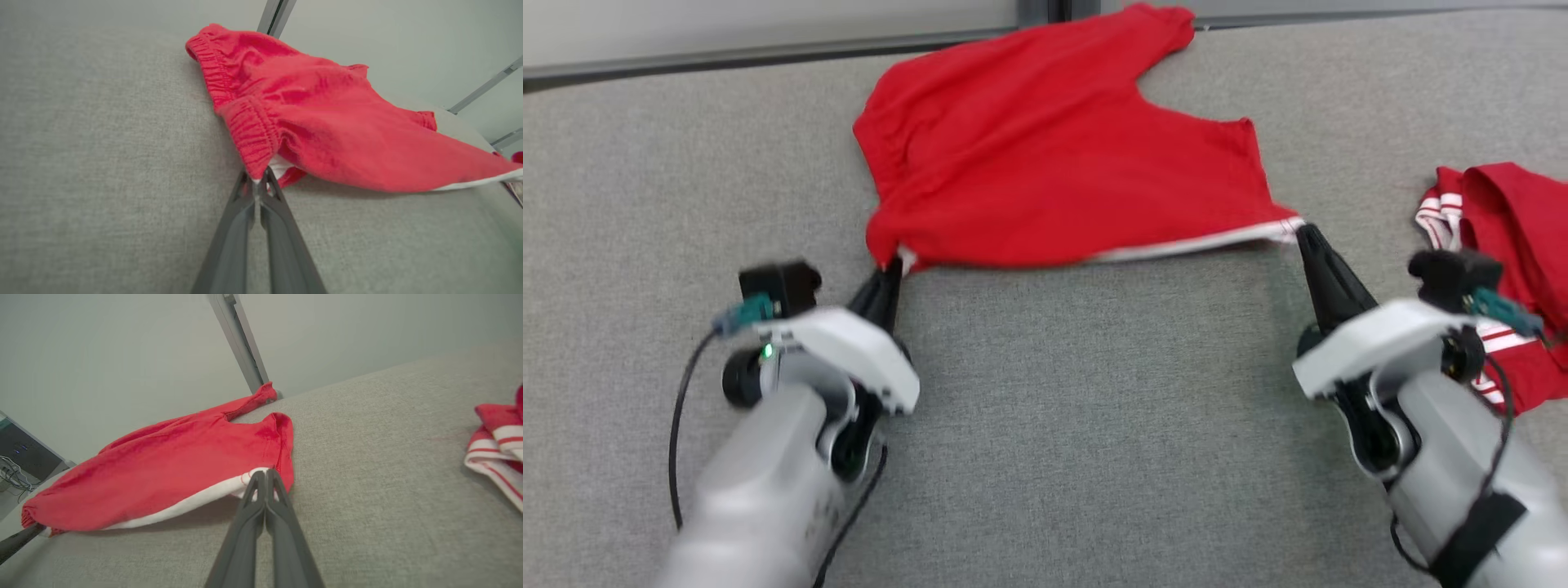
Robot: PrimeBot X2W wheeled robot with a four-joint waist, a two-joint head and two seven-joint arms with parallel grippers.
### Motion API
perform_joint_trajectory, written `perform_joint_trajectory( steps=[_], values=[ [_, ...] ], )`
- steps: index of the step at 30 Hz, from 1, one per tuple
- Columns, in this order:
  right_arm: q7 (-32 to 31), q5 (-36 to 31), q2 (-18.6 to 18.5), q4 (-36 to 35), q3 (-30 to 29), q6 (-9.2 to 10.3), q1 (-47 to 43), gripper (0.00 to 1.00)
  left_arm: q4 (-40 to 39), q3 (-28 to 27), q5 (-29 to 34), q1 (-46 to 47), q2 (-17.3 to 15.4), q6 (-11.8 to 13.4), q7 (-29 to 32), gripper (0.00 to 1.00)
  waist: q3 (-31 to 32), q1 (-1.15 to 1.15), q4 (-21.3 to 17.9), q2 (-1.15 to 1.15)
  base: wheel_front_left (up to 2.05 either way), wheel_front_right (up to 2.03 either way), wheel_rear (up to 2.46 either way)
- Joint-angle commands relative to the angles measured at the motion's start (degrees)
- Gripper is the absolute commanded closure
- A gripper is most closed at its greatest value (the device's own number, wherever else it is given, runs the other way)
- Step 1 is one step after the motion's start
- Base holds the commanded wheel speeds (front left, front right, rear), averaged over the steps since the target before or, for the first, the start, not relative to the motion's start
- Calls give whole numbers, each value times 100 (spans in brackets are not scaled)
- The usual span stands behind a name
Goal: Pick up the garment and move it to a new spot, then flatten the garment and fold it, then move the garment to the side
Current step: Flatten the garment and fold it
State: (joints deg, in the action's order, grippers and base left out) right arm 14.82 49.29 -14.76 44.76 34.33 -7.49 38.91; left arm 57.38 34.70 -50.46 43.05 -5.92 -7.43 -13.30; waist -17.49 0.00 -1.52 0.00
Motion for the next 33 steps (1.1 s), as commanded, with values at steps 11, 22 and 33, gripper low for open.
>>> perform_joint_trajectory(
  steps=[11, 22, 33],
  values=[
    [48, -1038, -216, -2276, -1390, 3, -2760, 100, -1303, 158, 85, -1701, -875, 14, -191, 100, 694, 0, -99, 0, 0, 0, 0],
    [-686, -1994, -20, -4280, -2329, 6, -4760, 100, -3837, -23, 154, -3687, -1585, 1025, 34, 100, 1094, 0, -154, 0, 0, 0, 0],
    [-1586, -2394, 383, -5646, -2858, 5, -5977, 100, -5743, -56, 23, -4891, -2045, 1986, 515, 100, 1313, 0, -171, 0, 0, 0, 0]
  ],
)
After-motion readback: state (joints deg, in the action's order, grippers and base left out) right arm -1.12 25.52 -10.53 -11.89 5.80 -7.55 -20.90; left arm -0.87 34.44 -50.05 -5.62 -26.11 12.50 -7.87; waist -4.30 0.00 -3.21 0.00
